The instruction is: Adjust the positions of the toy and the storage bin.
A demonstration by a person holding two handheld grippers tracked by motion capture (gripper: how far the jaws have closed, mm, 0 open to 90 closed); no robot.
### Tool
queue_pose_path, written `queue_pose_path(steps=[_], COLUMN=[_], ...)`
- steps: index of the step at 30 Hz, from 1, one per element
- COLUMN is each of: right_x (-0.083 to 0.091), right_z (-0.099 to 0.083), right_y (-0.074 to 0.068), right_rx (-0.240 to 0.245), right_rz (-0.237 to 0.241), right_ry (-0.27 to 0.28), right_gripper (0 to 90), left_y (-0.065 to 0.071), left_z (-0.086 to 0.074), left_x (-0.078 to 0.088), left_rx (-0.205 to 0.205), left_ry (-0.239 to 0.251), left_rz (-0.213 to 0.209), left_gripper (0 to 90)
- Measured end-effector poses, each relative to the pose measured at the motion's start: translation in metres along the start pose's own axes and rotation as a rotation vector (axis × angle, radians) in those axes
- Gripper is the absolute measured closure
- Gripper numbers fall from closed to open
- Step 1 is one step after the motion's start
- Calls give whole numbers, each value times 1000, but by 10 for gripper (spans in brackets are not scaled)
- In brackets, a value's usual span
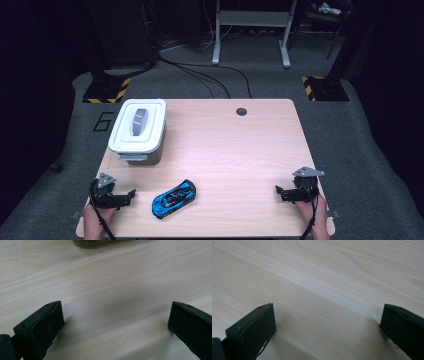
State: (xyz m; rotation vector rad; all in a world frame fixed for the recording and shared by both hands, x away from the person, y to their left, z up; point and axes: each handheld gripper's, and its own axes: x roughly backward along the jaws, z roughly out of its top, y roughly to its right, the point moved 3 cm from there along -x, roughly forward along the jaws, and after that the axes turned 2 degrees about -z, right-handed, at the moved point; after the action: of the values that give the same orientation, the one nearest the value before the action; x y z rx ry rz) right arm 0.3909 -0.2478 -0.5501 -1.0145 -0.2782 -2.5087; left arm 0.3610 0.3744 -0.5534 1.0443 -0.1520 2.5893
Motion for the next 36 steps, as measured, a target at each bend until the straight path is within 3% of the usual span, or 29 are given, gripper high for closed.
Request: queue_pose_path(steps=[19, 28, 30, 31, 36], right_x=[0, 0, 0, 0, 0], right_z=[0, 0, 0, 0, 0], right_y=[0, 0, 0, 0, 0], right_rx=[3, 3, 2, 2, 3], right_rz=[7, 6, 6, 6, 7], right_ry=[-1, -3, -3, -1, -2], right_gripper=[0, 0, 0, 0, 0], left_y=[1, 4, 6, 7, 8], left_z=[0, 1, 3, 4, 16], left_x=[1, 2, 4, 4, 13], left_rx=[-6, -30, -29, -25, -11], left_ry=[-1, -6, -17, 9, 17], left_rz=[-1, -8, -21, -20, -37], left_gripper=[4, 1, 2, 2, 2])
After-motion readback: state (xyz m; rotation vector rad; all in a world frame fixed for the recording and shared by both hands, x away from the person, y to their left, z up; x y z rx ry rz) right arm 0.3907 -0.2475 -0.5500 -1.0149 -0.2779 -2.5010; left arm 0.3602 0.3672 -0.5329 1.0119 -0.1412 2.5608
